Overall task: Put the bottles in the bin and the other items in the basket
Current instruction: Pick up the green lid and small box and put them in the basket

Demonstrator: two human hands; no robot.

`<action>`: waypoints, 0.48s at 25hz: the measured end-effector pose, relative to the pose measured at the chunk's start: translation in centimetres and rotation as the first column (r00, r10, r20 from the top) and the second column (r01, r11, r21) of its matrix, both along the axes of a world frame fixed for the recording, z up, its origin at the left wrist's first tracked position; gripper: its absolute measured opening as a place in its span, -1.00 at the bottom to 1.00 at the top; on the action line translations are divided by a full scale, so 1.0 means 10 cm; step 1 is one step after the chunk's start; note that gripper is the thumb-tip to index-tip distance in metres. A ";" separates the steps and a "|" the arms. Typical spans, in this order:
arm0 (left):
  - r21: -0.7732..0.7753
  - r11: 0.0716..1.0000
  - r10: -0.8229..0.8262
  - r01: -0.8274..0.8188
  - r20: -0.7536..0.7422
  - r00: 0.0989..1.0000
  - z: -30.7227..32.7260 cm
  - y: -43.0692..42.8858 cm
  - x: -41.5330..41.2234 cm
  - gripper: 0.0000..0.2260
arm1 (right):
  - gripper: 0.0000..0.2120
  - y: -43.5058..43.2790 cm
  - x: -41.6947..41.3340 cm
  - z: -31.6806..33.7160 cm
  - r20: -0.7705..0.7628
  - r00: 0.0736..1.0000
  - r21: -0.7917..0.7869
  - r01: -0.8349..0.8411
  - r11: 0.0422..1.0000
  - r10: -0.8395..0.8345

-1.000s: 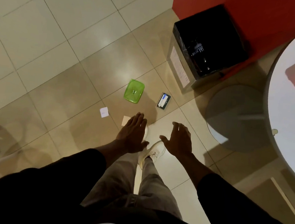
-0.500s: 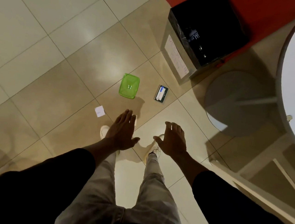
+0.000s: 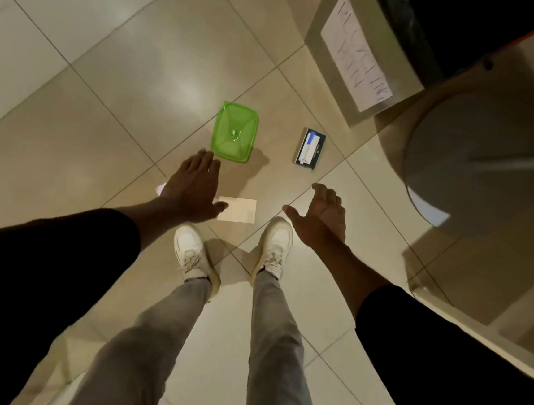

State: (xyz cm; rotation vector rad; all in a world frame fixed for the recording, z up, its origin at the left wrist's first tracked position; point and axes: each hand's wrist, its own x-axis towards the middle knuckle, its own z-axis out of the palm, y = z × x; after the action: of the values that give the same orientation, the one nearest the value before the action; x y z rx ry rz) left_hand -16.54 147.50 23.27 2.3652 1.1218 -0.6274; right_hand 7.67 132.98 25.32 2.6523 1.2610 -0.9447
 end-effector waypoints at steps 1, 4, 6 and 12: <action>-0.003 1.000 0.019 -0.019 -0.004 1.000 -0.32 0.05 0.05 -0.07 | -0.22 0.04 0.06 -0.33 0.017 0.999 -0.004 -0.040 0.999 0.040; 0.057 0.987 0.152 -0.151 -0.018 0.988 -1.55 0.31 0.23 -0.17 | -0.19 0.32 0.36 -1.57 0.091 0.987 -0.023 -0.133 0.991 0.135; 0.050 0.956 0.291 -0.289 -0.026 0.956 -1.93 0.37 0.36 -0.20 | -0.17 0.48 0.53 -1.92 0.132 0.982 -0.024 -0.135 0.991 0.137; 0.065 0.766 0.643 -0.640 -0.104 0.759 -3.50 0.64 0.71 0.11 | -0.03 0.91 0.91 -3.41 0.213 0.975 0.010 -0.063 0.998 0.060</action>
State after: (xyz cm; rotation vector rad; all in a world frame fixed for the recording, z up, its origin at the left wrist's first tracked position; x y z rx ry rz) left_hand -9.44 153.88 -11.71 1.7779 1.8776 -0.4987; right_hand 16.79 142.05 -8.77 2.6245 1.2971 -0.6236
